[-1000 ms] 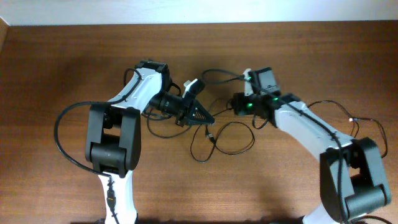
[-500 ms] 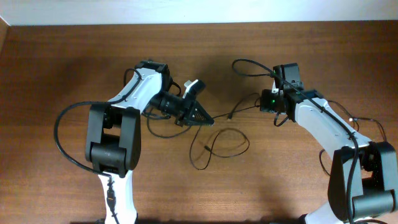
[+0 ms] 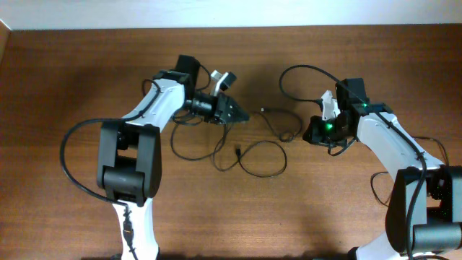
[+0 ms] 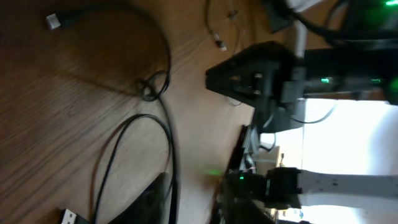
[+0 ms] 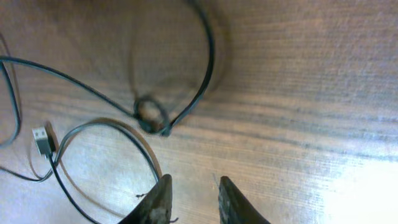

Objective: Untangle cables

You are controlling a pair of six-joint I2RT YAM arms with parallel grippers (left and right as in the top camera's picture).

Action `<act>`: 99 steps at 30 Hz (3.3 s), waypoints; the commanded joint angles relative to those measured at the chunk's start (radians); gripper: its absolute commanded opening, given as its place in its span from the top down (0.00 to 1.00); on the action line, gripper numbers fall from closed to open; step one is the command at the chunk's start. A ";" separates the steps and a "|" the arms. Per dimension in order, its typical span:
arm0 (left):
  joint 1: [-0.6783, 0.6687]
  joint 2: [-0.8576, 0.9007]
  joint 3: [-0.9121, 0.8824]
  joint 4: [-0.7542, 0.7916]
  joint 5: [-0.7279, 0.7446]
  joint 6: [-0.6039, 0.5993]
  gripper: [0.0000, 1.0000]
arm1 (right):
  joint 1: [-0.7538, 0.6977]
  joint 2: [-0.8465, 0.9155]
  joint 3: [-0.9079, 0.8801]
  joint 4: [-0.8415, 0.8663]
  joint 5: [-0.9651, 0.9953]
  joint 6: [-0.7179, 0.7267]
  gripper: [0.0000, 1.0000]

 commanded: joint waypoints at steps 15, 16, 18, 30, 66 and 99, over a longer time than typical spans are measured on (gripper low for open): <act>-0.211 -0.040 0.099 -0.021 -0.765 -0.211 0.01 | 0.006 0.028 0.005 0.056 -0.016 -0.060 0.02; -0.211 -0.040 0.099 -0.021 -0.765 -0.211 0.01 | 0.006 0.028 0.005 0.057 -0.016 -0.060 0.01; -0.211 -0.040 0.099 -0.021 -0.765 -0.211 0.01 | 0.006 0.028 0.005 0.057 -0.016 -0.060 0.01; -0.212 -0.040 0.099 0.018 -0.764 -0.211 0.00 | 0.006 0.028 0.005 0.057 -0.016 -0.060 0.02; -0.336 -0.040 0.099 0.151 -0.829 -0.211 0.01 | 0.006 0.028 0.005 0.057 -0.016 -0.060 0.02; -0.336 -0.040 0.099 0.098 -0.825 -0.211 0.33 | 0.006 0.028 0.005 0.079 -0.025 -0.060 0.02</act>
